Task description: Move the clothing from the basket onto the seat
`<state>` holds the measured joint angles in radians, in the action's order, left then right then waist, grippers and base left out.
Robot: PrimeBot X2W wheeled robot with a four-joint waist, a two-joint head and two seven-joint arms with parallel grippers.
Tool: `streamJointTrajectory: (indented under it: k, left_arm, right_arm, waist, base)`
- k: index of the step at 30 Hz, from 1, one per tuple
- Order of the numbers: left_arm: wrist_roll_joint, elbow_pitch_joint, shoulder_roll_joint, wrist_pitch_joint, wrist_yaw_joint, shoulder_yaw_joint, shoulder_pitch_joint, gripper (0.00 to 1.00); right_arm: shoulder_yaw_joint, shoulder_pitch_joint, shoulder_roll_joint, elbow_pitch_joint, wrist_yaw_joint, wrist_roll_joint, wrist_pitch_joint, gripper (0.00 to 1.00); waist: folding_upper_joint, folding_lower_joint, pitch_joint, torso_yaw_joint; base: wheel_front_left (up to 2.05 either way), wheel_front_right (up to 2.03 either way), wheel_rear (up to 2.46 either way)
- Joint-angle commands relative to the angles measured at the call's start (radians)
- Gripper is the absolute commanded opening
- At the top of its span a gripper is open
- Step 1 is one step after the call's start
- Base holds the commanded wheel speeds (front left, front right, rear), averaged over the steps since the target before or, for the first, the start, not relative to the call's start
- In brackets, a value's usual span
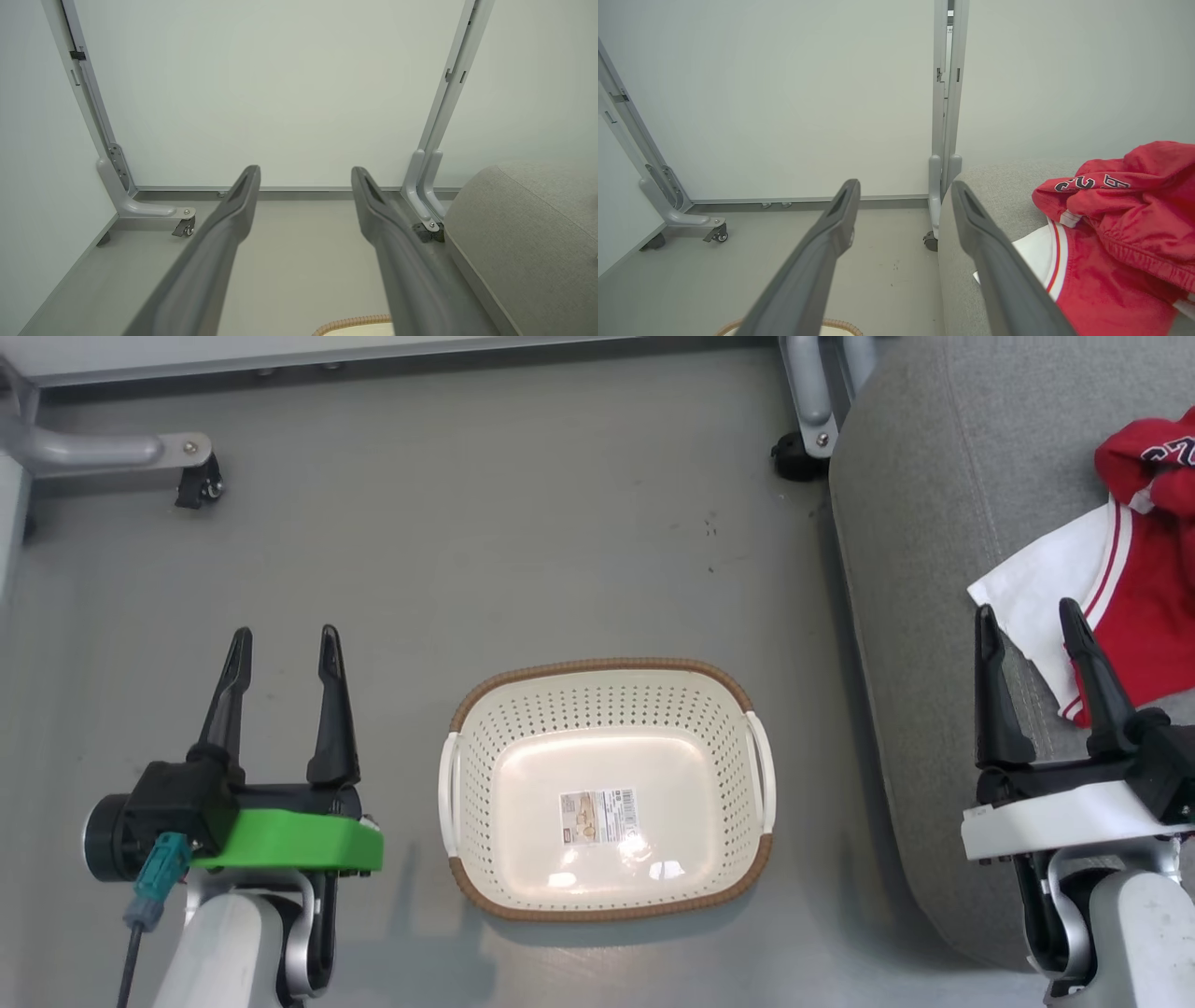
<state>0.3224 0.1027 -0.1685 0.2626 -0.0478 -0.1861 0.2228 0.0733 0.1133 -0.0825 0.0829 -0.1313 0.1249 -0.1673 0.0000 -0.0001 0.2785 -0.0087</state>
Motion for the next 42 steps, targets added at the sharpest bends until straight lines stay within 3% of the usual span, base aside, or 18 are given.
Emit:
streamJointTrajectory:
  k: [1, 16, 42]
  left_arm:
    - [-0.012, 0.005, 0.012, 0.003, 0.011, 0.009, -0.028, 1.0]
    - [-0.079, 0.073, 0.072, 0.003, 0.08, 0.041, -0.141, 1.0]
    - [-0.125, 0.149, 0.102, 0.003, 0.11, 0.069, -0.144, 1.0]
  right_arm:
    - [-0.001, -0.024, -0.001, 0.009, 0.001, -0.008, 0.006, 1.0]
    - [-0.017, -0.14, 0.021, 0.005, 0.001, -0.01, 0.034, 1.0]
    - [-0.039, -0.168, 0.03, 0.003, 0.001, -0.02, 0.046, 1.0]
  waist:
    - [0.0, 0.0001, -0.045, 0.024]
    - [0.0, 0.0001, -0.133, 0.012]
    - [0.0, 0.0001, -0.163, 0.01]
  base:
    - [0.0, 0.0, 0.0]
    - [0.0, 0.0, 0.0]
    - [0.0, 0.0, 0.0]
